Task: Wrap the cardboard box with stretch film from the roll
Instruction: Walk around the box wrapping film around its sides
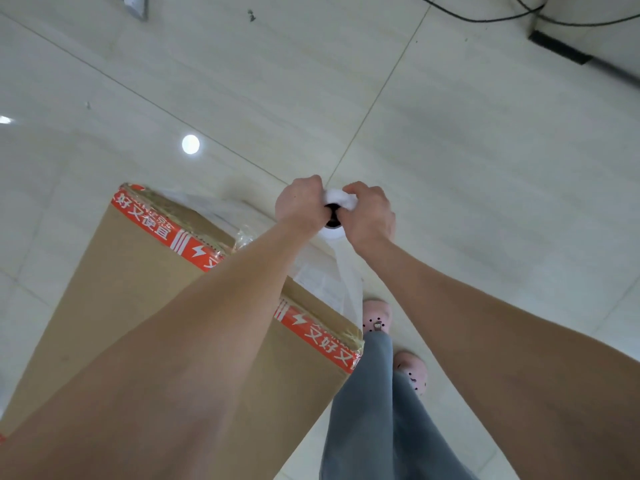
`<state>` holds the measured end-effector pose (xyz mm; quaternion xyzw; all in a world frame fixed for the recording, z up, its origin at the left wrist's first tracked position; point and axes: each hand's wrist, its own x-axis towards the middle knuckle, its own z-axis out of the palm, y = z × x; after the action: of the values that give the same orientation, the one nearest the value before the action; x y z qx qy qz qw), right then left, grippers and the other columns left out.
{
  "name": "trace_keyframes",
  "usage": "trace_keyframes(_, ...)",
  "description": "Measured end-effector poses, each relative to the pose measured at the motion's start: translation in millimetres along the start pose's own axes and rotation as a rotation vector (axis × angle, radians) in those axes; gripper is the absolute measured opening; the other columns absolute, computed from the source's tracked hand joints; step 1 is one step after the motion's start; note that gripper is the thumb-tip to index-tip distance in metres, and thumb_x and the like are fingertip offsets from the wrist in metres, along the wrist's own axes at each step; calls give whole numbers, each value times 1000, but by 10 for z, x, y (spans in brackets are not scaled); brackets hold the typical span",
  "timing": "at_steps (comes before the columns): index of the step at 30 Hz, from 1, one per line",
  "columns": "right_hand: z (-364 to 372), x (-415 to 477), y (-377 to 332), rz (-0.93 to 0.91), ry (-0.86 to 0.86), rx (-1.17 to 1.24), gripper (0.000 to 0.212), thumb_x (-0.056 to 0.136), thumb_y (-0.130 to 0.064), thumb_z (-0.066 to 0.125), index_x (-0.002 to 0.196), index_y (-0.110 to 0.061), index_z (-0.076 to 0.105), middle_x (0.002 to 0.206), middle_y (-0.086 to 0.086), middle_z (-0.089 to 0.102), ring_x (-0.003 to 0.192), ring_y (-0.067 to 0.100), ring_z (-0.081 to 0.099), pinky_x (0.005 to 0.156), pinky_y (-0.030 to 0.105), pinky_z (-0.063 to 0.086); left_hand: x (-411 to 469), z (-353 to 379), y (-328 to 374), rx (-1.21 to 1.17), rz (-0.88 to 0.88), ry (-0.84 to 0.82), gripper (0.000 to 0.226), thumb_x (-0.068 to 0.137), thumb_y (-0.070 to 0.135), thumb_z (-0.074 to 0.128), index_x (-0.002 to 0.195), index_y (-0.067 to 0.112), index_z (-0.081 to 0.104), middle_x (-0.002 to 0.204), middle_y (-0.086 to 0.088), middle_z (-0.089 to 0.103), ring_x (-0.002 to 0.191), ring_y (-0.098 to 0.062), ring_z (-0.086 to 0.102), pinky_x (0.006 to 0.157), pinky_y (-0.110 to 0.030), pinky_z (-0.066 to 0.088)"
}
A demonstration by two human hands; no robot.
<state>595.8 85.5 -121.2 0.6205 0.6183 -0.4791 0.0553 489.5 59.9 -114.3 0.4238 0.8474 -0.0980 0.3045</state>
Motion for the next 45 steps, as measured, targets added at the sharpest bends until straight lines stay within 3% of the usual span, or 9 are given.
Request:
trace_keyframes(4, 145, 43, -212, 167, -96, 128, 48, 78, -33, 70, 118, -22, 48, 99, 0, 56, 86, 23, 60, 62, 29, 43, 35, -96, -314, -141, -198, -20, 16, 80, 21, 60, 87, 12, 49, 85, -3, 50, 77, -23, 49, 59, -30, 37)
trace_keyframes(8, 254, 89, -307, 163, -134, 108, 27, 78, -26, 66, 100, -24, 49, 76, -6, 48, 71, 19, 55, 46, 22, 31, 25, -143, -453, -141, -228, -97, 18, 82, 25, 59, 87, 14, 47, 88, -3, 50, 79, -22, 49, 59, -30, 36)
trace_keyframes(13, 257, 134, -361, 138, -126, 92, 22, 79, -23, 64, 87, -27, 44, 68, -13, 44, 67, 17, 53, 47, 23, 35, 104, -284, -332, 72, 92, -101, 40, 81, 13, 58, 120, 11, 47, 111, -9, 54, 101, -30, 56, 66, -34, 41)
trace_keyframes(20, 226, 258, -413, 64, -189, -65, 19, 78, -28, 65, 89, -26, 49, 73, -7, 53, 69, 18, 55, 51, 25, 38, 300, -273, -265, 341, 315, -49, 25, 85, 15, 51, 110, 12, 53, 107, -6, 53, 96, -28, 55, 59, -32, 35)
trace_keyframes(23, 207, 335, -547, -58, -161, -193, 21, 79, -28, 61, 99, -26, 56, 88, 1, 63, 83, 25, 60, 67, 31, 46, 347, -288, -367, 234, 185, -6, 20, 83, 16, 51, 102, 10, 52, 100, -8, 54, 90, -31, 59, 57, -32, 31)
trace_keyframes(27, 245, 435, -768, -241, -173, -222, 32, 81, -21, 60, 111, -18, 49, 111, 2, 53, 89, 29, 58, 66, 31, 37, 392, -309, -580, -42, -149, 64, 14, 80, 18, 55, 90, 11, 47, 95, -11, 57, 88, -33, 58, 60, -33, 33)
trace_keyframes(33, 357, 577, -1038, -47, -314, -153, 36, 82, -31, 62, 112, -15, 51, 107, 6, 62, 96, 27, 61, 72, 30, 44, 414, -368, -847, -322, -535, 38, 33, 83, 35, 63, 100, 7, 58, 103, -15, 63, 95, -32, 60, 67, -31, 39)
trace_keyframes(41, 393, 584, -1183, -120, -342, -218, 18, 85, -23, 57, 101, -15, 57, 99, 6, 64, 91, 29, 60, 71, 31, 44, 372, -491, -778, -199, -269, 17, 40, 86, 17, 56, 125, 14, 49, 114, -10, 55, 103, -32, 57, 71, -37, 45)
trace_keyframes(45, 444, 607, -1218, -111, -341, -222, 11, 85, -24, 56, 93, -18, 56, 98, 6, 66, 90, 28, 62, 79, 37, 50, 442, -528, -745, -54, -145, 27, 36, 85, 14, 55, 121, 13, 52, 111, -10, 53, 101, -30, 54, 68, -36, 42)
